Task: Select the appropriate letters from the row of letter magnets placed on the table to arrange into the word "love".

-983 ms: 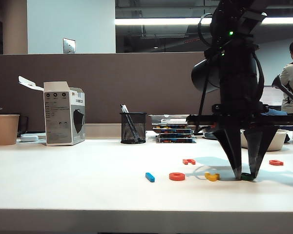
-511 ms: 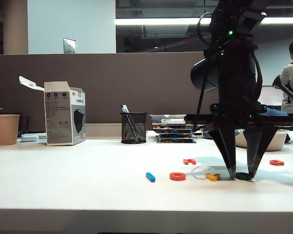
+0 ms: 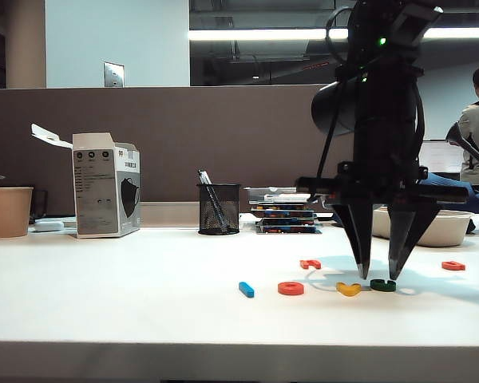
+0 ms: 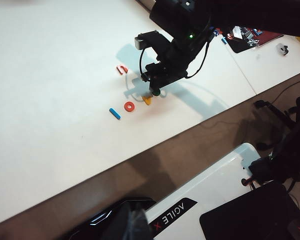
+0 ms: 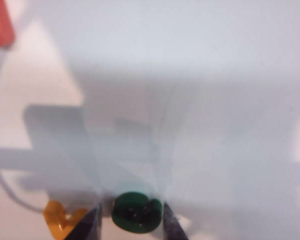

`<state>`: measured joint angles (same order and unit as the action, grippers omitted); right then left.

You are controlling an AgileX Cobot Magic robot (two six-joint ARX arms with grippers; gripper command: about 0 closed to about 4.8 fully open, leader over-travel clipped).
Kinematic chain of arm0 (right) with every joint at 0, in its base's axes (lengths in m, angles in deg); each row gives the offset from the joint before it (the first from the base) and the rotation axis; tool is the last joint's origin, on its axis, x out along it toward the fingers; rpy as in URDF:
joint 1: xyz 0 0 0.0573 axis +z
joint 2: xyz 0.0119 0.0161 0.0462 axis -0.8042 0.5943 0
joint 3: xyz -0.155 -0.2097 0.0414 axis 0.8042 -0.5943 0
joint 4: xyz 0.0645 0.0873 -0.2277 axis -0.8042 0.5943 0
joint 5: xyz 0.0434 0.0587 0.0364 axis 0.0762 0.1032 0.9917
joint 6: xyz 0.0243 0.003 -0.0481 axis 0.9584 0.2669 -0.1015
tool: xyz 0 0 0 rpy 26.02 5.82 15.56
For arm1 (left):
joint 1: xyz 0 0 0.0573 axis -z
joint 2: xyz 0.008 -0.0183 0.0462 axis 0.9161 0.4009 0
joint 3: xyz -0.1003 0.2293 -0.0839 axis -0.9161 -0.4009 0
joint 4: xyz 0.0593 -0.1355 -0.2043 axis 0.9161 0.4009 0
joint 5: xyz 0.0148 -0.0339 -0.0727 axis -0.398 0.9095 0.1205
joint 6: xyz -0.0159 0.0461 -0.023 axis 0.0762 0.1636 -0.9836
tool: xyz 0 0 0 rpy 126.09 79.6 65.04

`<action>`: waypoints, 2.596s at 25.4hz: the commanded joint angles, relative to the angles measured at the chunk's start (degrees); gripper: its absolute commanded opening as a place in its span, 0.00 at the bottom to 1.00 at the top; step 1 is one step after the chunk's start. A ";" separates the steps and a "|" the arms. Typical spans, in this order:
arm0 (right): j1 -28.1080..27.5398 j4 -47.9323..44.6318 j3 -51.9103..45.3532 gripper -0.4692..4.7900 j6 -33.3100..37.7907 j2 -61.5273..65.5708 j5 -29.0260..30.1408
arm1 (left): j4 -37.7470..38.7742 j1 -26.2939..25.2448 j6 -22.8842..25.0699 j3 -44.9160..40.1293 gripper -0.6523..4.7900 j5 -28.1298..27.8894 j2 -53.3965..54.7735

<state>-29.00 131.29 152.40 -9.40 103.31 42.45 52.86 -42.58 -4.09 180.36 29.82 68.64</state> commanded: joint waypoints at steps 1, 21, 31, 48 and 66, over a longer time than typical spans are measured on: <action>0.11 1.11 0.02 0.38 -0.42 -0.37 -0.09 | 0.09 0.00 0.44 0.20 0.11 0.46 -0.13; 0.09 -2.38 0.02 0.34 -0.61 -0.37 -3.41 | 0.09 -0.02 1.81 0.20 0.11 2.60 -0.13; 0.09 -3.65 0.00 0.08 -0.61 -0.22 -3.63 | 0.09 -0.02 1.99 0.20 0.11 2.60 -0.13; 0.09 0.70 -0.17 0.08 -0.63 -0.22 -3.50 | 0.09 -0.02 1.99 0.20 0.11 2.62 -0.13; 0.13 3.85 -0.20 0.08 -2.21 -0.22 -1.84 | 0.09 -0.02 2.56 0.20 0.11 2.60 -0.13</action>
<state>-29.00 134.99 152.20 -11.34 103.33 39.55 52.86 -42.58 -1.71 180.36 32.07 68.64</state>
